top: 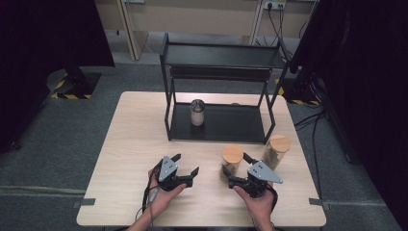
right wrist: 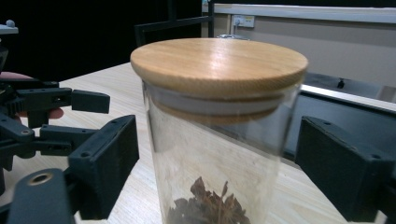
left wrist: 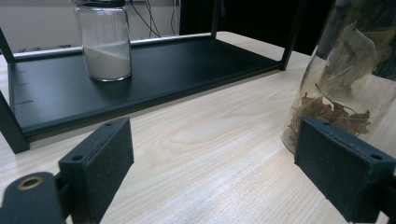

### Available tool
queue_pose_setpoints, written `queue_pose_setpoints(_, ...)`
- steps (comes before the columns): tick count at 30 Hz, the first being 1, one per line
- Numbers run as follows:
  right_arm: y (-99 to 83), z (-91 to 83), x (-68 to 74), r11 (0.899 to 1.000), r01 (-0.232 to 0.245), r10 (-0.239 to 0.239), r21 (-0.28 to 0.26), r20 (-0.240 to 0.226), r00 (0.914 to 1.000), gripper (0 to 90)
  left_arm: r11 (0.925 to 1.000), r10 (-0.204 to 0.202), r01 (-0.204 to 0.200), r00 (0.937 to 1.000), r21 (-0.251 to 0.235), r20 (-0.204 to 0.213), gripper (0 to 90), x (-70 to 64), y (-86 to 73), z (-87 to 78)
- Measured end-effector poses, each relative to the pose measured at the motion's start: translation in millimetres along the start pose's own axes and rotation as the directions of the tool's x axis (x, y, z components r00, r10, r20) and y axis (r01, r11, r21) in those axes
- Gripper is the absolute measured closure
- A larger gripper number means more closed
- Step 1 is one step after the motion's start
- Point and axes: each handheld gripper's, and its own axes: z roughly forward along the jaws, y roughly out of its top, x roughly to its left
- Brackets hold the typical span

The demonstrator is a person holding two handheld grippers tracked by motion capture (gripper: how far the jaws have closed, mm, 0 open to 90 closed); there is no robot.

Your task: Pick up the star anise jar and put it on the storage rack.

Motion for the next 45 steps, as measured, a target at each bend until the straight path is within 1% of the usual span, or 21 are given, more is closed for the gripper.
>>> queue_pose_setpoints(3,1.5,3.7,0.6,1.0,0.015,-0.015,0.007,-0.004,0.9999,19.6,1.0,0.002,-0.002,1.0,0.001,0.0,11.6,-0.2,0.0,0.1)
queue_pose_setpoints(5,1.3,5.4,0.1,1.0,0.015,-0.015,0.011,-0.005,0.9999,23.1,1.0,0.0,0.0,1.0,0.001,0.001,11.7,0.0,0.1,0.2)
queue_pose_setpoints(7,0.4,6.1,-0.4,1.0,0.016,-0.016,0.01,-0.002,0.9999,24.6,1.0,0.0,0.0,1.0,0.002,0.001,11.7,0.1,0.1,0.2)
queue_pose_setpoints(10,0.1,6.6,-1.5,1.0,0.012,-0.012,0.01,-0.009,0.9999,25.0,1.0,0.002,-0.002,1.0,0.003,0.002,11.7,-0.1,0.1,0.3)
queue_pose_setpoints(14,1.2,6.4,-0.6,1.0,0.009,-0.009,0.015,0.0,1.0,25.2,1.0,0.002,-0.002,1.0,0.003,0.002,11.7,0.0,0.1,0.3)
queue_pose_setpoints(16,1.9,6.4,0.1,1.0,-0.004,0.003,0.016,0.019,0.9998,25.2,1.0,0.003,-0.003,1.0,0.002,0.002,11.7,-0.1,0.1,0.1)
queue_pose_setpoints(19,3.4,6.6,0.6,1.0,-0.008,0.007,0.01,0.04,0.9992,25.2,1.0,0.007,-0.007,1.0,0.002,0.003,11.7,-0.3,0.0,0.0)
queue_pose_setpoints(24,9.4,7.5,0.3,1.0,-0.004,0.004,-0.003,0.052,0.9987,25.2,1.0,0.007,-0.007,1.0,0.003,0.003,11.7,-0.3,0.1,0.0)
queue_pose_setpoints(32,18.9,14.1,-0.1,1.0,-0.003,0.004,-0.021,0.066,0.9978,25.2,1.0,0.009,-0.009,1.0,0.0,0.002,11.7,-0.5,0.0,-0.1)
queue_pose_setpoints(40,31.6,20.7,-4.1,0.999,0.003,0.001,-0.041,0.08,0.9968,25.2,0.9999,0.011,-0.011,0.9999,-0.002,0.003,11.7,-0.9,-0.1,-0.2)
queue_pose_setpoints(45,35.2,23.7,-7.3,0.999,-0.001,0.006,-0.047,0.091,0.9959,25.3,1.0,0.01,-0.01,0.9999,-0.003,0.003,11.8,-0.7,-0.2,-0.3)
